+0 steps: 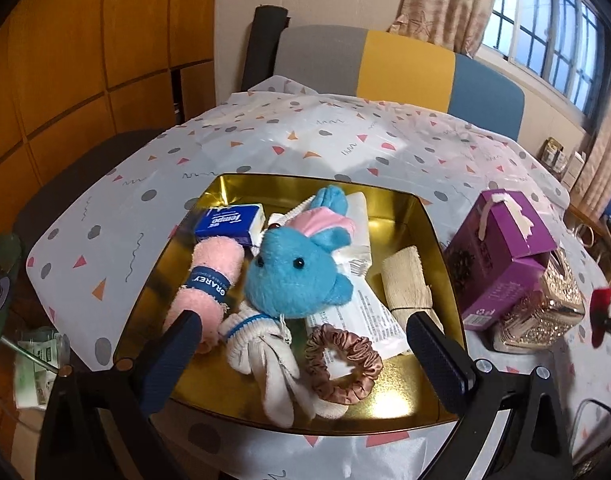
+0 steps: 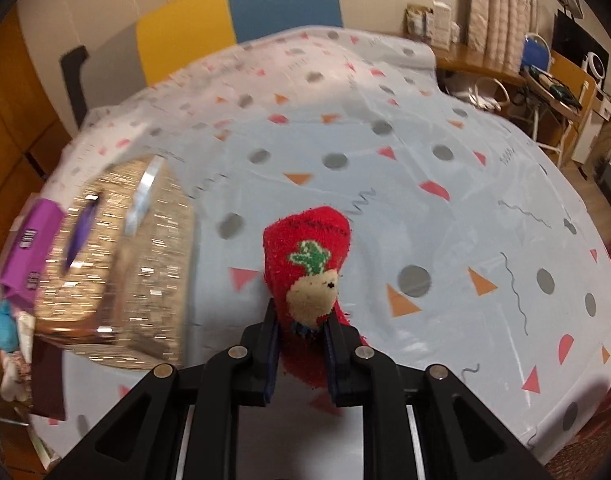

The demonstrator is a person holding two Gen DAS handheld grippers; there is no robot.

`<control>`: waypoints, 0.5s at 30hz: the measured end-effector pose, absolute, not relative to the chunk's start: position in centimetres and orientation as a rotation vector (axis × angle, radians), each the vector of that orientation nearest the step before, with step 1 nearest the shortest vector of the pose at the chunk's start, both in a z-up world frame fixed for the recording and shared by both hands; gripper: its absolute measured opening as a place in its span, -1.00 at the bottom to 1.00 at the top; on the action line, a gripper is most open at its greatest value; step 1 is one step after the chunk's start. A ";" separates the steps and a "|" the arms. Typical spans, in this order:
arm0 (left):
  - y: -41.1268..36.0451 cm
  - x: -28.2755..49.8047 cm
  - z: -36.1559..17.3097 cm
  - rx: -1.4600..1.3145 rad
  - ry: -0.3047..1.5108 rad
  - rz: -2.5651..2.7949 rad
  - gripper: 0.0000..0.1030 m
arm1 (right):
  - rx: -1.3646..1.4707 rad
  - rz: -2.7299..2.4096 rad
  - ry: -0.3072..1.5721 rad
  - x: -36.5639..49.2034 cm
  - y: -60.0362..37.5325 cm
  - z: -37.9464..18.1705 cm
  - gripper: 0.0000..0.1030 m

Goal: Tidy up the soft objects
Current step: 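Carry the red sock into the gold tray and open the right tool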

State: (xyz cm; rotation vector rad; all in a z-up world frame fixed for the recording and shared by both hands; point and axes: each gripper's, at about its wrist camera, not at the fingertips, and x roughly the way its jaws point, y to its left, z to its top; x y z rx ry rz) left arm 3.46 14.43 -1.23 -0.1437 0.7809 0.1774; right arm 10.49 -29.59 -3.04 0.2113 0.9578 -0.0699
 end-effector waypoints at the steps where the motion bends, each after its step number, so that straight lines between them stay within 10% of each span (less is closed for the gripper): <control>1: 14.3 3.5 -1.3 -0.137 0.784 0.176 1.00 | 0.210 -0.057 0.943 10.2 -29.0 -2.7 -0.66; 15: 14.6 3.8 -2.0 -0.149 0.806 0.163 1.00 | 0.153 0.146 0.757 8.0 -20.2 3.3 -0.66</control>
